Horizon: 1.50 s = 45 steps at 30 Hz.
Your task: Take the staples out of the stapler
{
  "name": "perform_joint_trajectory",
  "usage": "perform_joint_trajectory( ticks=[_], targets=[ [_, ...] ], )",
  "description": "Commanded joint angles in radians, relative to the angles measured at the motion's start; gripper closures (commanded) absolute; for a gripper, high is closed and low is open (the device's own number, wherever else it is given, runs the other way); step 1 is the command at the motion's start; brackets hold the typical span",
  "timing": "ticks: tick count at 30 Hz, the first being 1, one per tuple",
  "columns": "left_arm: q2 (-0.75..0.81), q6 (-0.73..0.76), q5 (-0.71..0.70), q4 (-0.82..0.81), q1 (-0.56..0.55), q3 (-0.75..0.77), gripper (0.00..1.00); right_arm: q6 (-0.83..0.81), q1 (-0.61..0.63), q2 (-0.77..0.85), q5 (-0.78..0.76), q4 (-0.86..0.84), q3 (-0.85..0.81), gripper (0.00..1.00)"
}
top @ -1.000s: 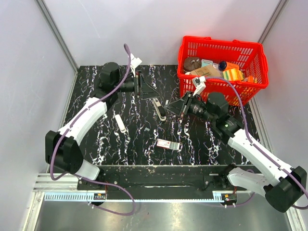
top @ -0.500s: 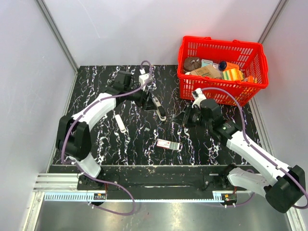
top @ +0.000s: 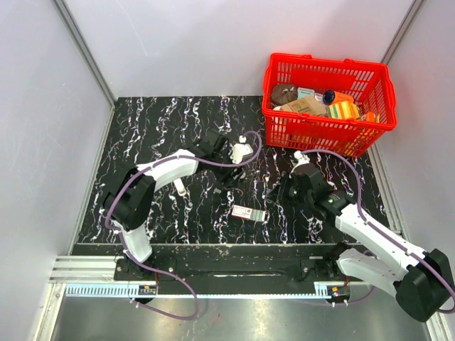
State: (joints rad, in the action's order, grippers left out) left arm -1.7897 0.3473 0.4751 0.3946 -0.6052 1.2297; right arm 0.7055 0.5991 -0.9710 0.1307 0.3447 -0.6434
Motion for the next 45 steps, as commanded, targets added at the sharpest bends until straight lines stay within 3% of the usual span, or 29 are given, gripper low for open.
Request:
perform_joint_trajectory(
  ticks=[1, 13, 45],
  targets=[
    [0.006, 0.073, -0.115, -0.057, -0.034, -0.022, 0.34, 0.008, -0.004, 0.032, -0.048, 0.004, 0.016, 0.92],
    [-0.006, 0.122, -0.282, -0.169, -0.154, -0.104, 0.37, 0.029, -0.002, 0.02, -0.068, 0.039, 0.059, 0.93],
    [0.121, 0.122, -0.263, -0.074, -0.243, -0.222, 0.4, -0.046, -0.002, -0.164, -0.068, 0.053, -0.009, 0.95]
  ],
)
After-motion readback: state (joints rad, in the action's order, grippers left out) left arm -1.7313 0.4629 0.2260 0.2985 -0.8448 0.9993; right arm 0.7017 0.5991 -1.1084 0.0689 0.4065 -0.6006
